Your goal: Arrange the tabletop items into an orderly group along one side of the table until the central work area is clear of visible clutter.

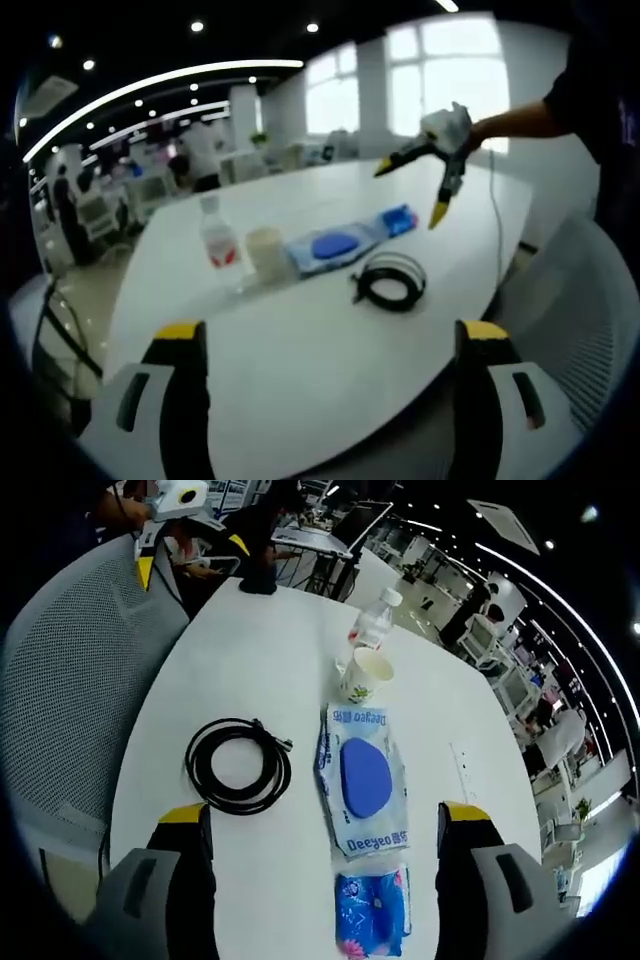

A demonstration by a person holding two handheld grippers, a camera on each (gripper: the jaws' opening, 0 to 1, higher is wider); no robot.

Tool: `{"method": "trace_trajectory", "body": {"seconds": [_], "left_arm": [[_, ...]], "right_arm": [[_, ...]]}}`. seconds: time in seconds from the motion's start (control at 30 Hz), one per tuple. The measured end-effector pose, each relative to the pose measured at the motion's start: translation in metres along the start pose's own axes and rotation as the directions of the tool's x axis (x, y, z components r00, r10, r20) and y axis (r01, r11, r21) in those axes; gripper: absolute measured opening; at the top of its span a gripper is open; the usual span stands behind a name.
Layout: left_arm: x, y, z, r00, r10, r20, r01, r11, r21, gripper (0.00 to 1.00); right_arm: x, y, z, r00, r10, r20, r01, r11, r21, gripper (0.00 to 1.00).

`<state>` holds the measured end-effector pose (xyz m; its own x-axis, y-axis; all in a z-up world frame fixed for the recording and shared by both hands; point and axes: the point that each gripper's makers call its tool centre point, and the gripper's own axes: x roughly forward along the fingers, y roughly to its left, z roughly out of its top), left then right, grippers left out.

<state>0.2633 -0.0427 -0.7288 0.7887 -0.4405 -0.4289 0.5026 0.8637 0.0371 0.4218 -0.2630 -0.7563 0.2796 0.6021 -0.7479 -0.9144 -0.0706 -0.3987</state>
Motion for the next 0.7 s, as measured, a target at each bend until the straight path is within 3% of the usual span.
{"method": "trace_trajectory", "body": {"seconds": [0.3, 0.5, 0.7], "left_arm": [[0.000, 0.000, -0.001, 1.000, 0.003, -0.005, -0.003, 1.000, 0.005, 1.00], [-0.001, 0.001, -0.002, 1.000, 0.005, -0.008, -0.005, 1.000, 0.009, 1.00], [-0.001, 0.002, -0.002, 1.000, 0.009, -0.010, -0.009, 1.000, 0.008, 1.00]], "right_arm": [[0.015, 0.008, 0.011, 0.997, 0.073, -0.017, -0.074, 0.989, -0.129, 0.78], [0.028, 0.014, 0.020, 0.992, 0.119, -0.027, -0.122, 0.969, -0.216, 0.71], [0.039, 0.019, 0.026, 0.987, 0.156, -0.043, -0.162, 0.951, -0.263, 0.69]]}}
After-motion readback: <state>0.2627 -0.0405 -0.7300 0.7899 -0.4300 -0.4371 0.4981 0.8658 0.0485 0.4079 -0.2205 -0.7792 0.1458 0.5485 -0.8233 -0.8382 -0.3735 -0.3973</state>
